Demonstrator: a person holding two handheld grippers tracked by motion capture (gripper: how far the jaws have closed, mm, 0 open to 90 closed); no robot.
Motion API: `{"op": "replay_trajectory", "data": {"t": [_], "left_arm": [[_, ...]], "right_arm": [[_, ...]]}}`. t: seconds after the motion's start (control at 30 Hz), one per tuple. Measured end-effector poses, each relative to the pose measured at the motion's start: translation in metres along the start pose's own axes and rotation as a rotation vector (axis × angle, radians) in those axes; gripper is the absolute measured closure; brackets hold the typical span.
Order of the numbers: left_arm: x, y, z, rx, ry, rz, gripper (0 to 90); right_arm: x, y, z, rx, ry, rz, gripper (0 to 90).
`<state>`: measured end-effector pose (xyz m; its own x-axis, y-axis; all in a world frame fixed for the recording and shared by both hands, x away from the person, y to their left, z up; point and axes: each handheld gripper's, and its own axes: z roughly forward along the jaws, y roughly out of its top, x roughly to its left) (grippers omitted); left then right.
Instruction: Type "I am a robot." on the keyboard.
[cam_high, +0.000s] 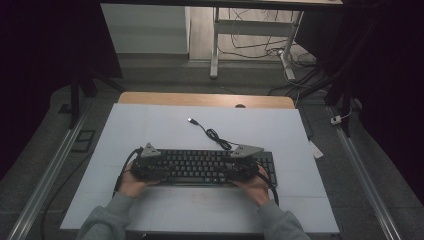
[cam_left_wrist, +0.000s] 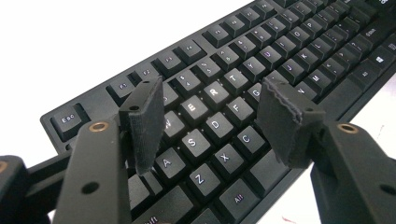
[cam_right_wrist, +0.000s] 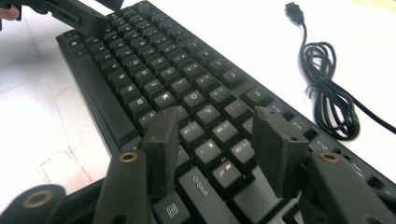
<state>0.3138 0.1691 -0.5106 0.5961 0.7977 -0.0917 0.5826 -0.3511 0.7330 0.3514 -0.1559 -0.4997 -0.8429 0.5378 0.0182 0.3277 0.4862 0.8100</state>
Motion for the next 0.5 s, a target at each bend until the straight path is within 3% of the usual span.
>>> {"op": "replay_trajectory", "data": {"t": [0.1,0.37,0.5], "left_arm": [[0.0,0.0,0.001,0.002,0.0,0.007,40.9],[0.0,0.0,0.001,0.004,0.002,0.005,40.8],[0.0,-0.001,0.001,0.006,0.002,0.005,40.7]], "right_arm": [[0.001,0.003,0.007,0.005,0.012,-0.002,59.8],[0.003,0.012,0.023,0.039,0.066,-0.011,86.8],[0.007,0.015,0.028,0.06,0.07,-0.021,89.5]]}}
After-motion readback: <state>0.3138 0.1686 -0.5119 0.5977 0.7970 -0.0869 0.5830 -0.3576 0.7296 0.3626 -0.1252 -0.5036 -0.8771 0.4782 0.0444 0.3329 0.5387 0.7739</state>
